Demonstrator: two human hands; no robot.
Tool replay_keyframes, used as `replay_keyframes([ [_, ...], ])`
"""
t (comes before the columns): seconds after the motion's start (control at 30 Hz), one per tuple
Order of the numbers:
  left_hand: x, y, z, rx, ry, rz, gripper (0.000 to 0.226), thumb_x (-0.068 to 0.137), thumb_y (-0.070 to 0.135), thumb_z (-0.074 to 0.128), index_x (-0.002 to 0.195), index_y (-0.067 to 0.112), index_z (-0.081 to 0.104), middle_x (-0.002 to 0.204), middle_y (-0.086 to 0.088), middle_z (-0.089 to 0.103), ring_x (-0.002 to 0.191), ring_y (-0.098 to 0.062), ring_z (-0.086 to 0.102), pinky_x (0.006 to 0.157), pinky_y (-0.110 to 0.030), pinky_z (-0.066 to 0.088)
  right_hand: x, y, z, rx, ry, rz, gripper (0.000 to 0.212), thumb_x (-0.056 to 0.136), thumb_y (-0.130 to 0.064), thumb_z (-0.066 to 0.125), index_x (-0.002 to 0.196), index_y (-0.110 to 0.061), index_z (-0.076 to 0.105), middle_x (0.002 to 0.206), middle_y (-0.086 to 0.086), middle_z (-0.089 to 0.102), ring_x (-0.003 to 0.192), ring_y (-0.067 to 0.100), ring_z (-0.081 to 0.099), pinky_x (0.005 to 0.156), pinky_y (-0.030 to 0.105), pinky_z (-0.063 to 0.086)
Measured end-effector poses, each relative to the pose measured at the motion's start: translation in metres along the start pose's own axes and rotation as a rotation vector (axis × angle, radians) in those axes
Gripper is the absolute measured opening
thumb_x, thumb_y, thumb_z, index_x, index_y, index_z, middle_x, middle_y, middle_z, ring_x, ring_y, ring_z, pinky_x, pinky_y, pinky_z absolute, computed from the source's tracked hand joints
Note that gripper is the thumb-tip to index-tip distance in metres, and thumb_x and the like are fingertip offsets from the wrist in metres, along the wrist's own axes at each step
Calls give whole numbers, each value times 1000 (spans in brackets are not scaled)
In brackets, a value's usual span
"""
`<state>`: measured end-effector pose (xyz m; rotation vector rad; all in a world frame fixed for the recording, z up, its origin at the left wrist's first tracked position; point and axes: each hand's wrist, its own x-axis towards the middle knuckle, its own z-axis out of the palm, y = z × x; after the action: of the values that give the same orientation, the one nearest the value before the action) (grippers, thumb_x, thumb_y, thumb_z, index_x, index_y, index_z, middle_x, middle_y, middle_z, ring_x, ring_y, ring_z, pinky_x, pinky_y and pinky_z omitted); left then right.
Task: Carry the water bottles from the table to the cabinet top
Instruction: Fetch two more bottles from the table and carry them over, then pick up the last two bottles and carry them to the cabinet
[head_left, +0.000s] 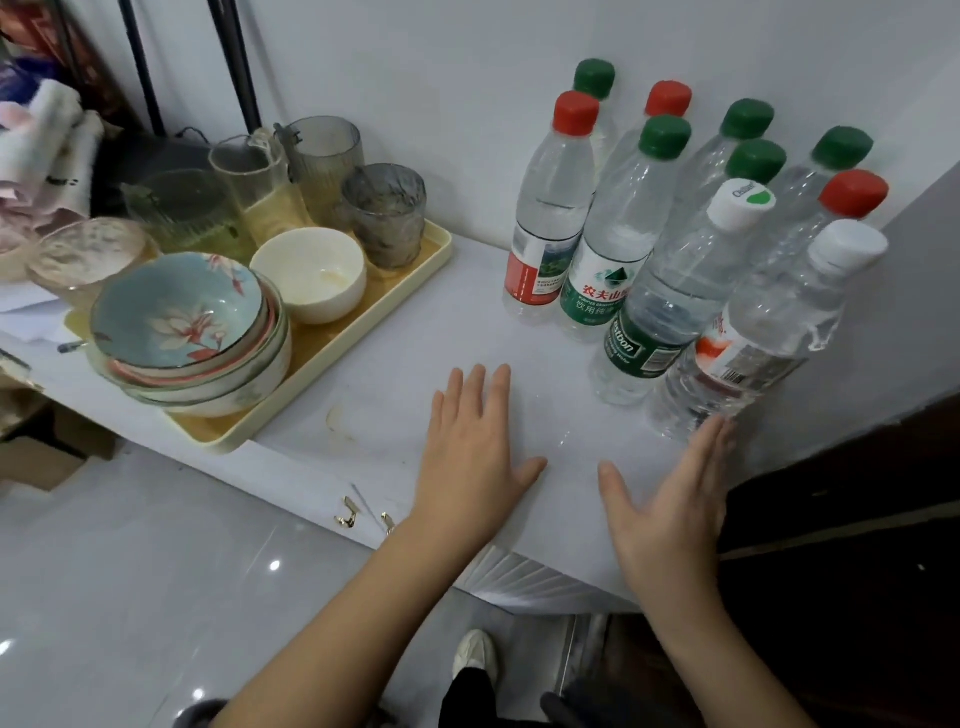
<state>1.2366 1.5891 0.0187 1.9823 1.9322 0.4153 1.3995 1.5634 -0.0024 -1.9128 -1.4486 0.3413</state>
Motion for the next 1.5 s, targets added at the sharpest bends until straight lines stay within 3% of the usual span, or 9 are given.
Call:
replay_keyframes([
  [0.17, -67, -50, -12, 83, 10, -84, 87, 91, 57, 45, 155, 19, 0, 162, -10, -3, 149, -30, -11, 119, -41, -6, -50, -38, 19, -221, -288, -250, 103, 84, -43, 69, 156, -11, 2, 162, 17, -1, 150, 35, 0, 116, 59, 7],
  [0.3, -126, -100, -31, 122, 88, -211, 83, 85, 59, 41, 152, 15, 20, 160, -14, 17, 148, -34, 7, 116, -44, 3, -87, -93, 44, -302, -503, -467, 94, 87, -67, 31, 152, -23, -20, 155, 1, -29, 146, 23, -25, 116, 49, -11],
  [0.4, -186, -146, -47, 120, 118, -377, 82, 88, 59, 38, 154, 18, 12, 162, -11, 8, 149, -30, -2, 116, -42, -4, -131, -133, 70, -348, -623, -636, 89, 83, -69, 16, 154, -23, -14, 160, 4, -24, 147, 26, -25, 116, 51, -13],
  [0.47, -232, -176, -58, 145, 149, -498, 79, 87, 60, 32, 152, 16, 21, 158, -15, 22, 147, -35, 14, 115, -45, 5, -169, -157, 87, -367, -694, -775, 87, 83, -67, 12, 155, -22, -9, 162, 7, -17, 148, 29, -23, 115, 52, -15],
  [0.6, -331, -229, -61, 148, 199, -771, 76, 83, 59, 33, 142, 10, 39, 145, -20, 45, 135, -41, 41, 106, -53, 30, -254, -203, 119, -411, -912, -1027, 88, 79, -69, 1, 152, -25, -21, 158, 4, -31, 142, 26, -36, 115, 53, -16],
  [0.8, -462, -271, -60, 113, 277, -1175, 74, 84, 57, 34, 137, 7, 48, 140, -23, 50, 131, -44, 44, 102, -59, 36, -383, -261, 150, -483, -1155, -1386, 82, 97, -61, 29, 153, -25, -19, 159, 7, -28, 144, 31, -30, 118, 56, -11],
  [0.93, -530, -285, -61, 85, 376, -1448, 76, 91, 57, 44, 150, 13, 28, 156, -19, 26, 146, -40, 17, 115, -56, 15, -461, -288, 164, -475, -1232, -1636, 82, 97, -61, 29, 153, -25, -19, 160, 8, -26, 145, 33, -29, 118, 58, -8],
  [1.03, -573, -293, -62, 92, 492, -1602, 77, 94, 59, 36, 154, 18, 10, 162, -13, 6, 149, -33, -3, 118, -51, -1, -515, -307, 172, -457, -1265, -1804, 82, 97, -62, 29, 154, -25, -17, 161, 8, -24, 145, 33, -27, 118, 59, -7],
  [1.5, -766, -377, -92, 78, 808, -2113, 75, 92, 52, 46, 153, 16, 21, 160, -16, 15, 148, -35, 6, 116, -56, 6, -792, -415, 195, -141, -1386, -2347, 80, 97, -59, 32, 155, -26, -12, 163, 7, -19, 148, 33, -21, 118, 60, -4],
])
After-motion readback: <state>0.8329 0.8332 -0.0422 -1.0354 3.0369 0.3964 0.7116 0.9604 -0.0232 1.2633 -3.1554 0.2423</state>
